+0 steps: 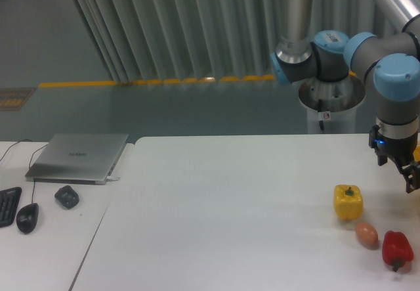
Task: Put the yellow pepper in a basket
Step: 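Move the open gripper over the yellow bell pepper, then lower the gripper onto the yellow pepper and close on it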
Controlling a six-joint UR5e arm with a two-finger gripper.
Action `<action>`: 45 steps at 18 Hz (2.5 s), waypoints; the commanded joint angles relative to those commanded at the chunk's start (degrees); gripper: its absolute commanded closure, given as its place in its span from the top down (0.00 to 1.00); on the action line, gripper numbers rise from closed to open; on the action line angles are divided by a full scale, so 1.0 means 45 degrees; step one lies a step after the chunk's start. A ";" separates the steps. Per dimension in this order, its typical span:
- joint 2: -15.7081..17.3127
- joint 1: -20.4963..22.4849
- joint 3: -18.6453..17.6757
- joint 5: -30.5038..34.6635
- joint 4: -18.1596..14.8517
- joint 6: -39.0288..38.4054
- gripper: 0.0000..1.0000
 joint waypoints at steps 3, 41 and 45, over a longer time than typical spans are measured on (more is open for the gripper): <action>0.0000 -0.0039 -0.0039 -0.0039 0.0000 -0.0136 1.00; -0.0781 -0.1758 -0.1074 -0.0216 0.0957 -0.2207 1.00; -0.0898 -0.1836 -0.1074 -0.0196 0.1035 -0.2207 1.00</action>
